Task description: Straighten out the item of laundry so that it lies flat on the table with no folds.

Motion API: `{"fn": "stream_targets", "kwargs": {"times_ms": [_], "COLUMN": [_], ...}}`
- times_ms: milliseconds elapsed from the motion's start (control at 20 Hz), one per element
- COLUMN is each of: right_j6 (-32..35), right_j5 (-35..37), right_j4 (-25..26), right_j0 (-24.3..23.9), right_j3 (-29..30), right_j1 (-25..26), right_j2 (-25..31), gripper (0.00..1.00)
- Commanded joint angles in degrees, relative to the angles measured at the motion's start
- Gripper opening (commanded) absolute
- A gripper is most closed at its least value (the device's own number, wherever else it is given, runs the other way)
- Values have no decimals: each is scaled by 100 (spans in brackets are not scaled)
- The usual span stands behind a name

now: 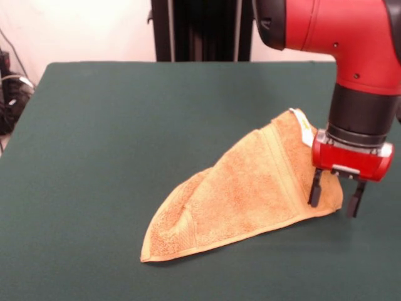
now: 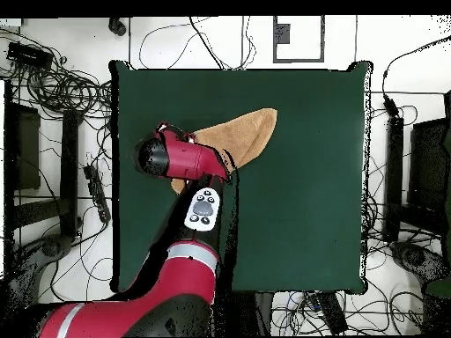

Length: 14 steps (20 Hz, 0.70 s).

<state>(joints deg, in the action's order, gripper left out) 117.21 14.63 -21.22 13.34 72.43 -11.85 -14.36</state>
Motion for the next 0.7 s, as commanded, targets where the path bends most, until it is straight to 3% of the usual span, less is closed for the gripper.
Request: {"fn": "stream_targets", "kwargs": {"times_ms": [50, 700], "right_j6": [1273, 1097], "right_j5": [-439, -646], "right_j4": [-148, -128], "right_j0": [-27, -251], "right_j3": [898, 788], "right_j1": [82, 246], "right_j2": [913, 1114], "gripper": [100, 100]}}
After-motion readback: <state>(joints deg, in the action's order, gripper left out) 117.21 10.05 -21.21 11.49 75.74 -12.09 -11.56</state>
